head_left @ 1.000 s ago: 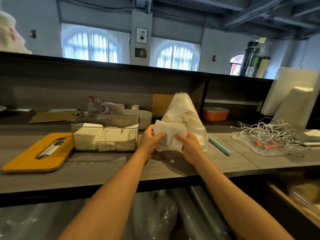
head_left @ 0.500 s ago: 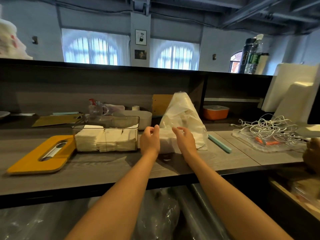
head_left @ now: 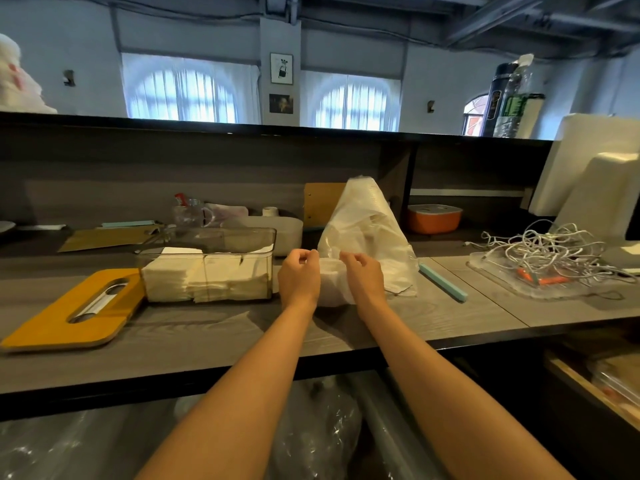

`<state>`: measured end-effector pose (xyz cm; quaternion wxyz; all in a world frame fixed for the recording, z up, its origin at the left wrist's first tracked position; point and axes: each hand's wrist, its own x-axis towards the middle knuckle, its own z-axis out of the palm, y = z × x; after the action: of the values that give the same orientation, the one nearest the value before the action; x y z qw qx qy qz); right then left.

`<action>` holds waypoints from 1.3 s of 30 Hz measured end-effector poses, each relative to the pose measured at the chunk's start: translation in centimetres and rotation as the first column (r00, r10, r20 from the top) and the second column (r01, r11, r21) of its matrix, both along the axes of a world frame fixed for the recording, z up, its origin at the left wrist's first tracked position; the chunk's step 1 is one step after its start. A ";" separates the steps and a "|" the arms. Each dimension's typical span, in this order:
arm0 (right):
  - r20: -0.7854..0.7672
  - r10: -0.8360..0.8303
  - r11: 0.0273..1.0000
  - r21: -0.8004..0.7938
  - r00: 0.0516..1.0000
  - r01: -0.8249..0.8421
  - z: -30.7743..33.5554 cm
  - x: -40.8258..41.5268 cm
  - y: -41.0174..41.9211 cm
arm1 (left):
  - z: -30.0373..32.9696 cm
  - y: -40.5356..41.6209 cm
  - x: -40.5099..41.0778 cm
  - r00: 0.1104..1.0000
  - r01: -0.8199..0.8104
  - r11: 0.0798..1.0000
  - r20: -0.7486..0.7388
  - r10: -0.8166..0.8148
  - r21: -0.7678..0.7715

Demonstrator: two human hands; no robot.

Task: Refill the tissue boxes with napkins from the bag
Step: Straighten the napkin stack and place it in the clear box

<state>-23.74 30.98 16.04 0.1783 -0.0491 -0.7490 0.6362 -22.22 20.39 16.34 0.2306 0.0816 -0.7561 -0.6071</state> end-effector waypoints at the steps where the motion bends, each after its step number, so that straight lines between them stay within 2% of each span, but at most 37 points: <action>1: 0.006 -0.032 0.999 0.001 0.999 0.032 0.0 0.1 0.0 | 0.0 -0.1 0.1 1.000 -0.014 1.000 -0.001 0.014 -0.002; 3: 0.023 -0.072 0.997 -0.019 0.997 0.073 0.0 0.3 0.3 | -0.1 -0.3 0.2 1.000 -0.027 1.000 -0.001 0.027 0.007; 7: 0.001 0.038 0.999 0.007 0.999 -0.038 0.2 0.7 -0.3 | 0.0 0.0 0.5 0.998 0.066 0.998 -0.006 -0.066 0.019; 11: 0.041 -0.075 0.996 -0.045 0.996 0.077 0.1 0.9 0.2 | -0.1 -0.1 0.6 0.999 0.007 1.000 -0.037 -0.006 0.012; 15: 0.008 0.007 1.000 0.022 1.000 -0.007 0.1 0.9 -0.1 | -0.2 0.3 0.6 0.984 0.157 0.987 -0.084 -0.160 -0.033; 19: 0.023 -0.063 0.998 -0.004 0.998 0.064 0.1 1.1 0.1 | -0.1 0.0 0.4 0.999 0.004 1.000 -0.049 -0.005 -0.016; 23: 0.014 -0.005 1.000 0.014 1.000 0.005 0.2 1.1 -0.2 | -0.1 0.4 0.6 0.990 0.144 0.989 0.004 -0.144 -0.019; 27: 0.004 -0.042 0.999 -0.030 0.999 0.042 0.3 1.3 0.1 | 0.0 0.3 0.7 1.000 0.023 1.000 0.007 -0.023 -0.003; 29: 0.002 -0.003 1.000 -0.007 1.000 0.003 0.4 1.2 0.0 | 0.0 0.2 0.7 0.999 0.053 0.999 0.011 -0.053 0.005; 31: -0.006 0.032 0.999 0.022 0.999 -0.032 0.4 1.4 -0.2 | 0.0 0.2 0.7 0.996 0.085 0.995 0.016 -0.084 -0.053; 36: -0.053 -0.018 0.999 0.039 0.998 0.020 0.1 1.6 -0.2 | -0.4 0.5 0.4 0.999 0.043 0.974 0.027 -0.038 -0.224; 39: -0.065 0.001 1.000 0.014 0.998 0.000 0.6 2.5 -0.3 | -0.4 0.3 0.2 0.999 -0.039 0.973 0.002 0.041 -0.227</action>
<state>-21.26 30.69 16.65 0.2026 -0.0270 -0.7474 0.6322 -21.99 20.65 15.92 0.2481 0.0718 -0.8195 -0.5116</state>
